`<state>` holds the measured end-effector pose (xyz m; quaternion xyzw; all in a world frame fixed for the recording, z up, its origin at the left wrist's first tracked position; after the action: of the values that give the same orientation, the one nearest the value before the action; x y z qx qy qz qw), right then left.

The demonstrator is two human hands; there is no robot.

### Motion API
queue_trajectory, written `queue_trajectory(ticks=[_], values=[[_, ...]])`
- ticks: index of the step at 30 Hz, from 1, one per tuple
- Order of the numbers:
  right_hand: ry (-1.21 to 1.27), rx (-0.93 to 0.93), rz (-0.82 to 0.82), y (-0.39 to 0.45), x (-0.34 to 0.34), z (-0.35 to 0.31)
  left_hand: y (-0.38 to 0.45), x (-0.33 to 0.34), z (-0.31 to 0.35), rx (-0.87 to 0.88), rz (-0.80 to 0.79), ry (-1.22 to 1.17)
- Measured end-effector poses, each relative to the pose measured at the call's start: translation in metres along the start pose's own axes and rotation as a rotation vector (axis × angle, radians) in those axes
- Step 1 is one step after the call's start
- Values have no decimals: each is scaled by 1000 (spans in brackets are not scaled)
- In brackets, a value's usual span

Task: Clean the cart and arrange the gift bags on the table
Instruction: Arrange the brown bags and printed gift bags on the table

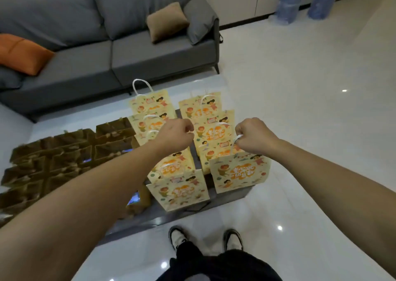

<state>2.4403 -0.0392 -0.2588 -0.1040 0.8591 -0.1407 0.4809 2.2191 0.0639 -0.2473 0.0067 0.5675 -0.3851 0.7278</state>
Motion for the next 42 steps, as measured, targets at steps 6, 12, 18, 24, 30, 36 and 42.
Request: queue_trajectory(ticks=[6, 12, 18, 24, 30, 36, 42], values=[[-34, 28, -27, 19, 34, 14, -33, 47, -37, -208, -81, -35], [-26, 91, -78, 26, 61, 22, -53, 77, -69, -360, -77, -24], [1, 163, -48, 27, 74, 20, -51, 79, -84, -386, -45, -50], [-26, 198, -96, 33, 79, 5, -44, 68, -92, -385, -39, -335], [-62, 268, -86, 39, 78, -7, -53, 54, -93, -346, -95, -421], [-49, 281, -97, 47, 79, -11, -57, 41, -85, -330, -57, -613], [37, 210, -33, 38, 71, -18, -62, 19, -83, -319, 57, -634]])
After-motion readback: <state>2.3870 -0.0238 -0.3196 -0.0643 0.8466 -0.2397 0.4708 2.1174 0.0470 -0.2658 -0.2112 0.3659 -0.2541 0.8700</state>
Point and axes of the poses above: each hand's wrist, its own y-axis towards the middle knuckle, its own x-axis out of the palm, z = x × y, the point moved 1 cm from there along y, towards the middle knuckle, and after that the axes turned 15 degrees about -z, right-handed, at the moved point
